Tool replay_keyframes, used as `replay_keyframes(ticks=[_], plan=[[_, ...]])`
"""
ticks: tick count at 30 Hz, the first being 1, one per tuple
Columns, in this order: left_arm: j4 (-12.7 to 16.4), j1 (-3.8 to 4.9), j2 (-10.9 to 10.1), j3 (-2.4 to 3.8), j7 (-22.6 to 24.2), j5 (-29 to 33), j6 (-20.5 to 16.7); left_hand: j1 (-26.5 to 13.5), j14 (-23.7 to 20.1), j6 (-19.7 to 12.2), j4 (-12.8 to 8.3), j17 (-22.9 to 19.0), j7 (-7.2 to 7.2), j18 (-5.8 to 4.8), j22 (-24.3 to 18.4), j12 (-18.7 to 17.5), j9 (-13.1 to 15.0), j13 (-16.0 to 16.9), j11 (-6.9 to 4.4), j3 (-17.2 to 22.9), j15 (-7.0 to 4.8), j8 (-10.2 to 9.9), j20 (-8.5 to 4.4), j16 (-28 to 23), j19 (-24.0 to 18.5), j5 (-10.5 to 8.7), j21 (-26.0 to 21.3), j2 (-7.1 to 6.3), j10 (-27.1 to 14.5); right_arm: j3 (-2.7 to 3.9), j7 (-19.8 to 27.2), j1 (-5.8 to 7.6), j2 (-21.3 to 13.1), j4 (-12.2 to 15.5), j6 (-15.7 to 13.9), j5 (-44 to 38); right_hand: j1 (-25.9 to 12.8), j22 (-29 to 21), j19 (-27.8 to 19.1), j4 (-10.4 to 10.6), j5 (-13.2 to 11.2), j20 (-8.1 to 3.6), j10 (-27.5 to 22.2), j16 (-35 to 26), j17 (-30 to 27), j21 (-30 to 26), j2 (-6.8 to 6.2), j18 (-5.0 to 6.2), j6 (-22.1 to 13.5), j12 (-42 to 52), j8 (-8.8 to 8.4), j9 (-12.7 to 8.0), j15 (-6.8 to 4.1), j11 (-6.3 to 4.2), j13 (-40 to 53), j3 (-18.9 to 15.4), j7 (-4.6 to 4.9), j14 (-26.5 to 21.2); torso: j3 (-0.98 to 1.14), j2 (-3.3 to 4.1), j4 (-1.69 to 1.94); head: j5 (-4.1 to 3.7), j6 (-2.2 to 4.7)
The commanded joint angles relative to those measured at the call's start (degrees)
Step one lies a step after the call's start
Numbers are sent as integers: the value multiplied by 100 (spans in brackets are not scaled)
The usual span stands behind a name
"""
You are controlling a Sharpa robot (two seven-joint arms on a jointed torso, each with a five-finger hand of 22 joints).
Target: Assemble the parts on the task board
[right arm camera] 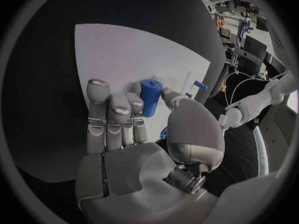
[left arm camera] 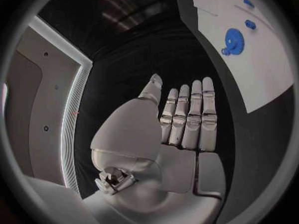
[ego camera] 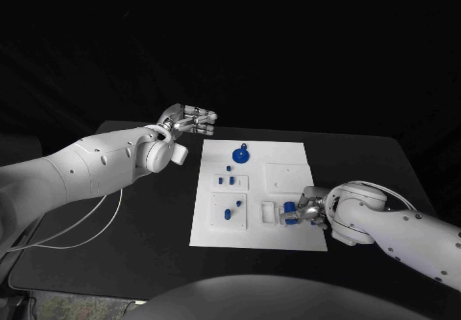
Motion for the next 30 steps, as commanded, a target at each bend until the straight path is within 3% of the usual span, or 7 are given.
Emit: replay_keyframes(ticks=[1,2,4,6,8,15,30], plan=[[15,0,10,1,7,-19,124,-34,-51,-17,40,5,4,24,-10,2,-5,0,11,-3,2,-25,49,-20,-7,15,-29,4,-39,-40,-171,-45,13,-83,-24,-145,166,6,271,-365,17,-35,38,-13,-2,29,239,-106,-16,85,-47,16,-6,-23,39,442,-55,22,0,-2,-3,0,6],[14,0,11,1,4,-19,129,-40,-52,-16,51,7,8,25,-11,3,-4,0,14,-3,3,-23,51,-17,-11,13,-34,7,-43,-40,-166,-45,12,-82,-38,-129,-54,20,275,-743,194,-28,18,-14,-14,38,292,-108,-26,121,-45,24,-6,-8,70,676,-79,25,0,-2,-4,0,5],[15,0,12,-1,-1,-19,139,-40,-52,-16,51,7,8,25,-11,3,-4,0,14,-3,3,-23,51,-17,-11,13,-34,7,-43,-41,-149,-45,6,-77,-75,-64,-104,34,274,-1205,1114,-38,13,-13,-25,43,450,-113,-46,134,-39,65,-8,-36,75,861,-92,23,-1,-2,-3,-2,5],[16,0,11,-2,-6,-19,145,-38,-60,-7,57,7,10,25,-11,3,-3,1,14,-1,6,-22,54,-19,-13,14,-37,9,-50,-41,-124,-45,-2,-66,-123,-9,-285,51,273,-1624,1306,-34,15,-8,-40,46,609,-119,-51,137,-35,151,-10,-42,69,995,-88,22,-1,-1,-1,-4,3],[17,0,8,-4,-11,-19,147,-38,-60,-7,57,7,10,25,-11,3,-3,1,14,-1,6,-22,54,-19,-13,14,-37,9,-50,-41,-102,-45,-15,-47,-181,60,-362,62,274,-1806,1411,-36,15,-2,-52,44,674,-118,-52,137,-36,206,-11,-44,62,1036,-90,21,0,1,1,-3,8],[18,0,1,-8,-27,-19,147,-36,-68,-5,61,8,8,28,-10,4,-4,1,26,-3,10,-23,57,-18,-14,10,-43,2,-88,-42,-81,-38,-67,-22,-345,403,-350,119,276,-2080,1915,-35,17,20,-72,84,722,-124,-50,137,-43,254,-9,-51,46,891,-100,15,-2,1,2,4,34],[21,0,-7,-14,-39,-42,149,-72,-68,-12,100,10,19,32,-9,4,-5,1,34,-3,13,-25,62,-18,-11,16,-50,23,-108,-2,29,197,-192,314,-439,850,-332,177,278,-2182,2470,-44,5,39,-83,90,673,-121,-19,130,-42,162,-18,-57,36,662,-109,3,0,5,-2,21,35]])
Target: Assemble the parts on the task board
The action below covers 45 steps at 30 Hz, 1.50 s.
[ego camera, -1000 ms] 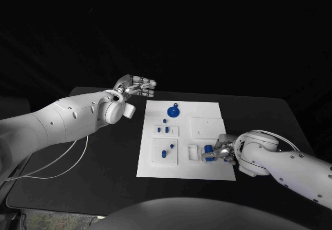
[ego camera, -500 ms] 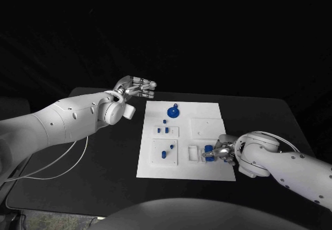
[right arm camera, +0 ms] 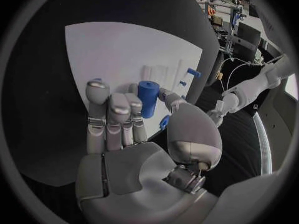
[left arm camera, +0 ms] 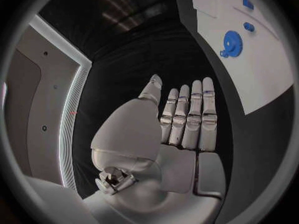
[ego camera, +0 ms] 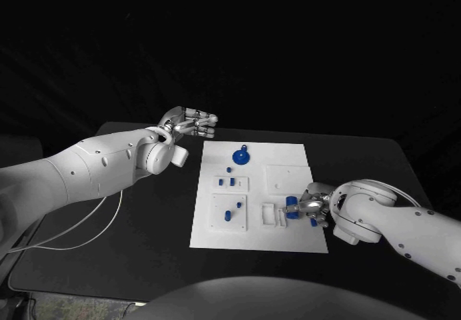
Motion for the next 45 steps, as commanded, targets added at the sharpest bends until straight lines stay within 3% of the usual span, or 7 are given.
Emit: replay_keyframes(ticks=[1,13,31,45], plan=[[16,1,6,2,27,-53,86,-78,-47,-11,67,6,20,32,-4,4,-5,1,13,4,-9,-24,42,-18,9,20,-28,28,-48,7,37,45,-2,135,-34,169,215,6,284,-1208,84,-37,-3,18,-10,16,113,-36,6,20,20,-16,-19,-48,-8,1160,-31,5,3,5,2,4,-3],[23,1,12,-1,32,-98,88,-81,-50,-15,72,6,13,32,-5,3,-6,1,15,3,-7,-24,44,-18,6,19,-32,24,-54,-7,34,102,150,297,138,214,236,29,284,-1195,157,-34,-18,14,-17,5,114,-39,9,2,17,-83,-15,-44,-19,1056,-28,3,-3,3,1,4,-28],[30,1,16,-1,27,-101,106,-81,-53,-17,75,7,21,34,-5,4,-5,1,15,8,-7,-23,45,-18,8,28,-37,23,-57,-254,39,103,546,-19,247,82,267,55,285,-1188,242,-30,-27,9,-17,-36,137,-41,15,-10,20,-156,-11,-43,-29,920,-26,0,2,4,-1,34,-39],[30,1,14,-1,-21,-101,164,-96,-55,-7,87,7,46,34,-5,4,-5,1,15,5,-6,-23,46,-18,7,15,-42,23,-60,-300,65,102,654,-110,274,20,251,59,285,-1176,251,-32,-27,9,-15,-46,134,-40,21,-5,20,-167,-14,-42,-27,899,-27,1,-1,4,1,47,-39]])
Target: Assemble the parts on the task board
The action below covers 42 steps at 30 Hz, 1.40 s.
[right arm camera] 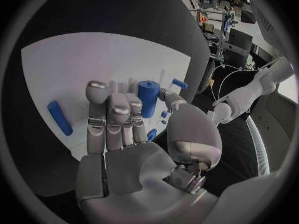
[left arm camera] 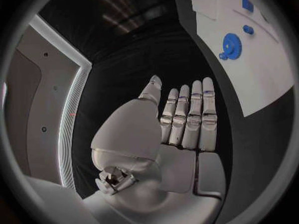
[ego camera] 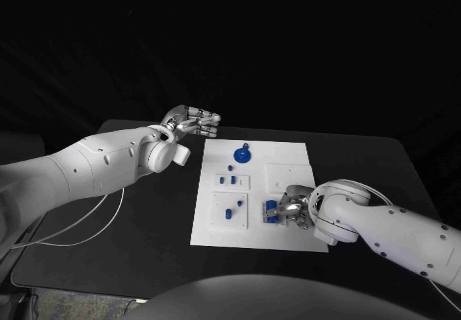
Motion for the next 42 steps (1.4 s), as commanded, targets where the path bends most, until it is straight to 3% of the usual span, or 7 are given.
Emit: replay_keyframes(ticks=[1,5,10,12,16,19,42], plan=[[14,1,9,4,6,-14,113,-66,-37,-5,49,8,51,33,-6,4,-5,1,-4,-2,15,-22,47,-18,6,13,-21,-12,-43,-19,64,-17,36,-6,131,-57,216,3,285,-1044,25,-33,-6,5,-9,-25,158,-40,8,-6,5,-10,-15,-25,-3,1013,-40,0,-3,-1,-1,7,0],[14,1,10,4,0,-15,118,-66,-37,-5,49,8,51,33,-6,4,-5,1,-4,-2,15,-22,47,-18,6,13,-21,-12,-43,-21,59,-17,48,-40,133,-62,195,7,285,-955,-259,-32,-21,-1,-10,-41,131,-38,21,-31,-2,-92,-13,-23,-15,851,-39,1,-4,-1,1,13,0],[13,1,10,4,-6,-15,121,-69,-40,-8,53,8,57,33,-6,4,-5,1,-2,-3,17,-23,48,-18,4,12,-24,-13,-46,-27,52,-17,70,-84,106,-109,333,-6,284,-419,-2419,-17,-23,-23,-16,-82,-21,-23,78,-57,-1,-228,10,19,-33,314,7,-3,-1,-1,-2,18,0],[13,1,10,3,-9,-15,125,-66,-45,-9,51,8,59,32,-6,4,-5,1,-2,-1,18,-23,49,-19,2,18,-26,-15,-49,-30,50,-17,76,-98,88,-119,407,-7,287,-18,-2652,-8,-24,-26,-12,-88,-222,-12,95,-63,7,-247,15,37,-40,191,37,-2,-1,0,-1,18,0],[11,1,10,3,-14,-16,130,-69,-50,-9,53,7,69,32,-7,4,-5,1,1,-3,20,-23,50,-18,0,17,-27,-18,-54,-35,52,-17,85,-119,43,-130,838,-12,287,774,-2653,-19,-18,-41,17,-106,-253,-19,88,-95,6,-229,13,37,-42,-564,37,-5,0,0,-6,20,0],[9,1,11,3,-24,-22,147,-69,-50,-9,53,7,69,32,-7,4,-5,1,1,-3,20,-23,50,-18,0,17,-27,-18,-54,-37,46,-17,88,-130,-5,-142,868,-9,290,1002,-2651,-19,-18,-55,28,-103,-348,-21,95,-108,9,-233,15,42,-37,-511,52,5,-1,-1,-7,16,0],[13,1,-2,3,-50,-37,185,-70,-74,3,56,7,76,33,-9,5,-5,2,7,2,27,-23,59,-18,-17,27,-41,-12,-75,-40,68,-21,-5,19,-139,-156,761,-18,292,1387,-2651,-23,1,-105,63,-117,-377,-22,109,-140,8,-226,8,35,-24,-551,39,18,0,0,-3,29,0]])
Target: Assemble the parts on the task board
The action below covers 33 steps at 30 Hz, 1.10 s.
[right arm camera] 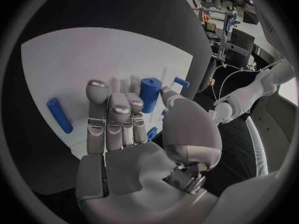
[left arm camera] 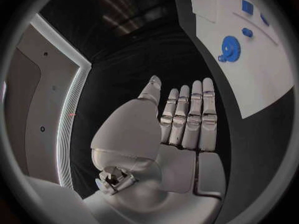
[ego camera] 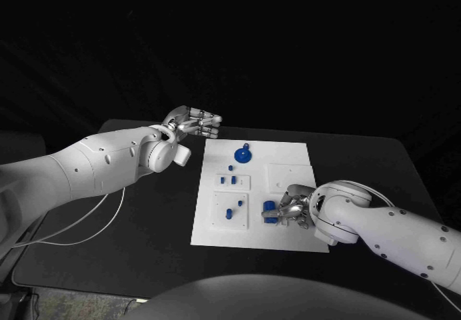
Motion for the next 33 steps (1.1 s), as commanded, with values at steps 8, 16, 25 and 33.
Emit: replay_keyframes(ticks=[8,16,25,33], plan=[[18,1,-7,3,22,-19,95,-53,-36,3,31,9,35,34,-9,5,-5,2,2,-2,-12,-23,39,-18,4,23,-21,6,-38,-10,9,-17,-36,65,-27,-46,-98,-2,295,269,-11,-29,3,-34,27,-1,-42,-23,12,-25,27,10,3,3,12,-122,-8,22,-5,0,4,4,0],[20,1,-12,3,21,-20,94,-53,-36,3,31,9,35,34,-9,5,-5,2,2,-2,-12,-23,39,-18,4,23,-21,6,-38,-9,-4,-17,-78,70,-52,-79,-145,-5,295,304,-10,-31,5,-31,37,3,-43,-23,20,-31,28,16,1,1,12,-207,-12,25,-4,-1,2,5,0],[19,1,-19,2,17,-20,92,-53,-36,3,31,9,35,34,-9,5,-5,2,2,-2,-12,-23,39,-18,4,23,-21,6,-38,-2,69,-17,-203,200,-54,-101,15,-6,294,197,-10,-34,18,-36,41,14,-20,-27,60,-18,29,61,-3,-4,21,-239,-19,28,-1,-1,0,4,0],[12,1,-25,2,15,-20,94,-62,-39,0,42,9,41,35,-9,5,-5,2,2,0,-10,-22,41,-18,4,16,-26,0,-39,26,104,-17,-356,409,-34,-76,84,-2,297,202,-10,-41,41,-25,56,41,-30,-31,92,9,29,105,-10,-13,37,-266,-31,33,-3,0,-1,3,0]])
